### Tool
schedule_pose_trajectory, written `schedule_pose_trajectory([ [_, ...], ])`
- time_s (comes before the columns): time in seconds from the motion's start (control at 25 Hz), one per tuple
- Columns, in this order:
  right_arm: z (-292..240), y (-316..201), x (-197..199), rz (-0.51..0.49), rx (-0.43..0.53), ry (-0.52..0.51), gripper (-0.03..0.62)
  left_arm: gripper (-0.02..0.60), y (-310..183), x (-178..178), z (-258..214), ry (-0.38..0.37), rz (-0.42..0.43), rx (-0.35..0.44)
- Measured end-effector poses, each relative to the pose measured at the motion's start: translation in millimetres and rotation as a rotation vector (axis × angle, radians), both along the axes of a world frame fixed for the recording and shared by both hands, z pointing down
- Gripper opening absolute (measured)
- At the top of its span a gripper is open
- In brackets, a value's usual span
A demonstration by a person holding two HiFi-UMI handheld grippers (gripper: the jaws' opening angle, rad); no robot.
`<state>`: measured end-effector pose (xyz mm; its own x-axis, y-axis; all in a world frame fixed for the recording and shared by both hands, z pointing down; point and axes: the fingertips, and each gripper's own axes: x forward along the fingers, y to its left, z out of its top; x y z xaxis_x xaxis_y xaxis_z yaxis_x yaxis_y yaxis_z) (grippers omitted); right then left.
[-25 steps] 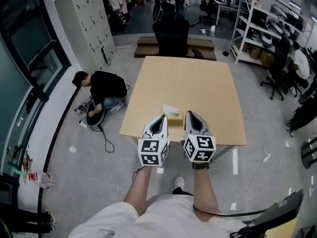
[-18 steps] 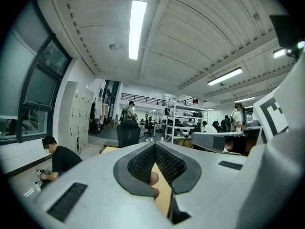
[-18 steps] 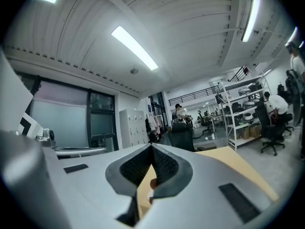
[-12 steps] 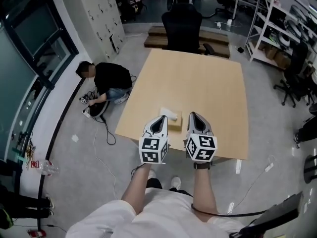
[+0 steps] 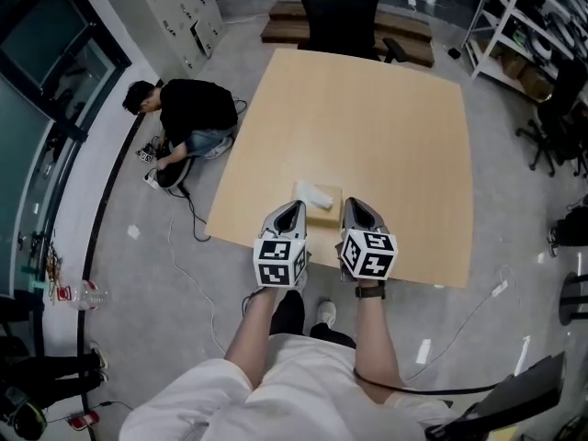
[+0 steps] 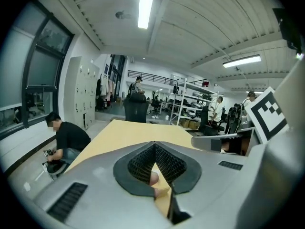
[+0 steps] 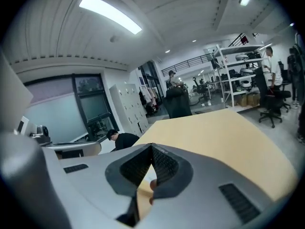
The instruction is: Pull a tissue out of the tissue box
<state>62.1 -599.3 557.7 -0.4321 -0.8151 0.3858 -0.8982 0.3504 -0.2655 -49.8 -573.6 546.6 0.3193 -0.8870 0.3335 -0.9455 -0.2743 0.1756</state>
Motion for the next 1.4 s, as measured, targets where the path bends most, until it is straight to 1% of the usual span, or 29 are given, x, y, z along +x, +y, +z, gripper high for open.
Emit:
schedule_pose_trajectory([
  [0.12,24,-16,-12,-0.018,-0.051,0.023,-0.005,-0.012,-19,-4,15,0.002,-0.002,-0.034],
  [0.32,66,-34,-34,-0.059,-0.138,0.089,-0.005,-0.012,-42,-16,40,0.002,-0.003,-0.091],
  [0.56,113,-41,-61,-0.115,-0.226,0.197,-0.005,-0.012,-56,-33,78,0.010,-0.010,-0.179],
  [0.76,139,-53,-69,-0.130,-0.284,0.215,0.006,-0.012,-69,-36,100,0.010,-0.007,-0.225],
  [0.8,143,-54,-70,-0.128,-0.290,0.223,0.015,-0.012,-69,-36,104,0.011,-0.008,-0.232],
  [0.92,154,-57,-74,-0.121,-0.299,0.254,0.070,-0.012,-70,-40,114,0.017,-0.014,-0.253],
  [1.12,169,-65,-77,-0.112,-0.309,0.317,0.118,-0.012,-75,-45,133,0.014,-0.022,-0.292],
  [1.28,184,-72,-76,-0.115,-0.320,0.374,0.193,-0.012,-79,-48,139,0.015,-0.027,-0.308],
  [1.4,194,-72,-77,-0.133,-0.340,0.449,0.201,-0.012,-80,-51,141,0.014,-0.030,-0.315],
])
